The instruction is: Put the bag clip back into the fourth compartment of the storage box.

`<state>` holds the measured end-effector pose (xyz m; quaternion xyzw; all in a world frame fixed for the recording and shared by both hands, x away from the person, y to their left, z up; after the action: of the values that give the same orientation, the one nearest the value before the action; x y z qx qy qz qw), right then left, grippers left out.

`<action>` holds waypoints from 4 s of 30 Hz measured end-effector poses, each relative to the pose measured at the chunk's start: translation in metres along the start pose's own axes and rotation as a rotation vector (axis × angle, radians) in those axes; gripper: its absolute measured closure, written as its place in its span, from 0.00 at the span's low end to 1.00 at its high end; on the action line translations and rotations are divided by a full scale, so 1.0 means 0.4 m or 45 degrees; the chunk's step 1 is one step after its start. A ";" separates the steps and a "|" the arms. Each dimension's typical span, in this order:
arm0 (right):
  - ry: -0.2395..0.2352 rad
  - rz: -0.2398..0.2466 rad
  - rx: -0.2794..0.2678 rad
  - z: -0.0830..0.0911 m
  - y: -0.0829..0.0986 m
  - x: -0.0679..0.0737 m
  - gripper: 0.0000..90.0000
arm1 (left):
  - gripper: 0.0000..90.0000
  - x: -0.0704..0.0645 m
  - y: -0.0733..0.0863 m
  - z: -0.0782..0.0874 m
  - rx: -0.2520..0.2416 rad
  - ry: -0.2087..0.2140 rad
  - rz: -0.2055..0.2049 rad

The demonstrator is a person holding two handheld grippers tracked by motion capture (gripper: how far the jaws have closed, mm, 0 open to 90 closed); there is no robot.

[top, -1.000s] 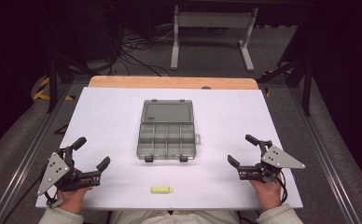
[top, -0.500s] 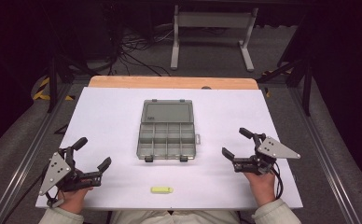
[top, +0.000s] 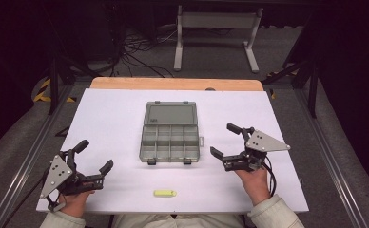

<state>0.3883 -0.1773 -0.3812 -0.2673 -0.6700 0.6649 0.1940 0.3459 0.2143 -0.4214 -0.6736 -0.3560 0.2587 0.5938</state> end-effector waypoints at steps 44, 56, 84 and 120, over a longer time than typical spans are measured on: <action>-0.480 0.069 0.339 -0.204 -0.004 0.188 0.27 | 0.02 -0.002 -0.001 0.000 -0.004 0.008 -0.001; -0.641 0.149 0.706 -0.214 0.037 0.243 0.33 | 0.02 -0.003 0.001 -0.001 0.009 0.015 0.003; -0.731 0.175 0.990 -0.224 0.145 0.325 0.31 | 0.02 -0.003 -0.001 0.000 0.005 0.017 0.004; -0.775 0.212 1.162 -0.215 0.241 0.388 0.50 | 0.02 -0.003 -0.002 0.000 0.007 0.017 -0.001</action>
<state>0.3294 -0.0165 -0.4882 -0.0038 -0.3163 0.9480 0.0347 0.3450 0.2133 -0.4209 -0.6736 -0.3516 0.2550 0.5980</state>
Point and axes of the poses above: each handheld gripper's, and its own axes: z roughly backward along the jaws, y roughly out of its underside, x roughly to its left, the point moved 7 cm from there along -z, roughly forward along the jaws, and after that the axes turned 11 degrees about -x, right-handed, at the moved point
